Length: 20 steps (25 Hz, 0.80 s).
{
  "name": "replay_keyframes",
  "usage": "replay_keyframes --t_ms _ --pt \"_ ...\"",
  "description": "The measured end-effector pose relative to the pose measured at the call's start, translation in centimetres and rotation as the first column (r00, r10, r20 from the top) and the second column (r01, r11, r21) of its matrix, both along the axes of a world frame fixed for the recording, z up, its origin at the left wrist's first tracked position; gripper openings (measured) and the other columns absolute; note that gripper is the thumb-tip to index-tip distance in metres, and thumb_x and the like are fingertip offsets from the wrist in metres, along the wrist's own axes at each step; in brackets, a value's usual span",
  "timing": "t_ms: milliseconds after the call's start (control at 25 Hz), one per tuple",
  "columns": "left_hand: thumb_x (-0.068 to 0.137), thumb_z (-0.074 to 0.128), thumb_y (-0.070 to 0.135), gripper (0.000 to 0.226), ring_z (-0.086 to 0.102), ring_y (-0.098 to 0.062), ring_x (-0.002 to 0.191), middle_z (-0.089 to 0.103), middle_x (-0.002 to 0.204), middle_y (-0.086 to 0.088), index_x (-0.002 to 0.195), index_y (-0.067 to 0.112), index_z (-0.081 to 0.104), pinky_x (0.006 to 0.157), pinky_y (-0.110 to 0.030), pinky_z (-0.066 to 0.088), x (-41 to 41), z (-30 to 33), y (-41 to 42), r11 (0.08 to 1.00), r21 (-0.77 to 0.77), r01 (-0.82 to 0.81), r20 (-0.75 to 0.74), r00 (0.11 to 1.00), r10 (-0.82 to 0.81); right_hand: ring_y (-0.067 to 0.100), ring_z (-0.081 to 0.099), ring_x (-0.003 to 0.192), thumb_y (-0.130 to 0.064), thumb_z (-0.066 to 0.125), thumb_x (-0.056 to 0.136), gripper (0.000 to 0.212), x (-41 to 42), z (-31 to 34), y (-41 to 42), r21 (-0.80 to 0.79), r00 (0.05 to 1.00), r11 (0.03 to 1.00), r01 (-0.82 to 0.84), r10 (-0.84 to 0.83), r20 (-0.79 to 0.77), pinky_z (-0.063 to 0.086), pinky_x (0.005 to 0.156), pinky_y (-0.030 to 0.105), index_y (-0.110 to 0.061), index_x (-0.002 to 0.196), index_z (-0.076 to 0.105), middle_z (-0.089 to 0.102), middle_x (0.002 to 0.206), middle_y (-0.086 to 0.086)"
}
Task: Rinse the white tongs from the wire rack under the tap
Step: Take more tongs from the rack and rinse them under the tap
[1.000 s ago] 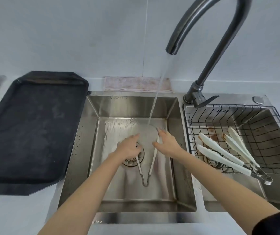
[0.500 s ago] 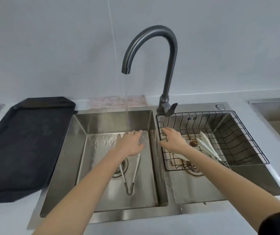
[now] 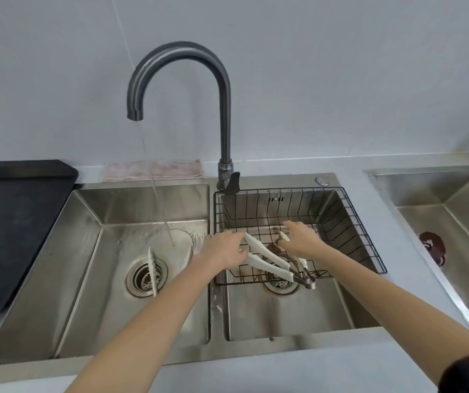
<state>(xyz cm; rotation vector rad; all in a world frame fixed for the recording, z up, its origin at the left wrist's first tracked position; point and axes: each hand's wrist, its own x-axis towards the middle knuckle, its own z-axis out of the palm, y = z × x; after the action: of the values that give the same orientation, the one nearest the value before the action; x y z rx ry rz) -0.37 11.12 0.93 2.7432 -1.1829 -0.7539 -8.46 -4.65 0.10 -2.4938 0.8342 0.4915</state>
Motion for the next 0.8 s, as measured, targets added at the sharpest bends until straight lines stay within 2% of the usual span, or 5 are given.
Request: replay_keyframes --t_ms 280,400,520,680,800 --pt "0.092 0.044 0.041 0.050 0.049 -0.028 0.122 0.053 0.130 -0.008 0.138 0.022 0.040 0.102 -0.046 0.036 -3.0 -2.7 -2.4 0.996 0.081 -0.023 -0.029 0.999 0.026 0.034 0.053 0.116 -0.024 0.053 0.090 0.050 -1.9 -2.3 -2.3 -0.003 0.994 0.998 -0.061 0.060 -0.094 0.046 0.092 0.038 -0.006 0.134 0.041 0.043 0.135 0.019" --pt "0.092 0.045 0.039 0.052 0.051 -0.027 0.122 0.055 0.130 -0.008 0.140 0.022 0.037 0.097 -0.042 0.040 -3.5 -3.7 -2.9 0.995 0.087 -0.037 -0.075 0.996 0.044 0.033 0.057 0.108 -0.023 0.055 0.088 0.040 -1.6 -3.1 -2.4 -0.024 0.993 0.997 -0.073 0.070 -0.093 0.048 0.085 0.037 -0.003 0.122 0.050 0.049 0.127 0.017" --pt "0.092 0.046 0.037 0.052 0.050 -0.027 0.125 0.056 0.133 -0.007 0.142 0.026 0.034 0.100 -0.042 0.038 -4.1 -4.3 -2.9 0.995 0.070 -0.072 -0.095 0.992 0.079 0.034 0.059 0.105 -0.013 0.050 0.089 0.029 -1.4 -3.4 -2.1 -0.046 0.995 0.997 -0.061 0.057 -0.088 0.049 0.083 0.037 -0.002 0.116 0.054 0.050 0.123 0.017" --pt "0.094 0.042 0.034 0.052 0.050 -0.031 0.123 0.056 0.131 -0.012 0.144 0.024 0.028 0.097 -0.043 0.041 -4.3 -4.6 -3.0 0.995 0.069 -0.070 -0.115 0.990 0.077 0.034 0.059 0.105 -0.009 0.049 0.089 0.026 -1.2 -3.5 -1.9 -0.092 0.998 0.995 -0.045 0.040 -0.055 0.046 0.075 0.034 -0.001 0.113 0.055 0.056 0.118 0.017" --pt "0.096 0.037 0.030 0.050 0.053 -0.035 0.118 0.057 0.128 -0.018 0.144 0.018 0.029 0.092 -0.041 0.044 -4.4 -4.9 -3.2 0.996 0.039 -0.080 -0.216 0.972 0.087 0.033 0.060 0.094 -0.010 0.050 0.087 0.023 -1.0 -3.4 -1.9 -0.082 1.000 0.996 -0.028 0.027 -0.012 0.043 0.069 0.033 0.000 0.107 0.057 0.062 0.110 0.017"
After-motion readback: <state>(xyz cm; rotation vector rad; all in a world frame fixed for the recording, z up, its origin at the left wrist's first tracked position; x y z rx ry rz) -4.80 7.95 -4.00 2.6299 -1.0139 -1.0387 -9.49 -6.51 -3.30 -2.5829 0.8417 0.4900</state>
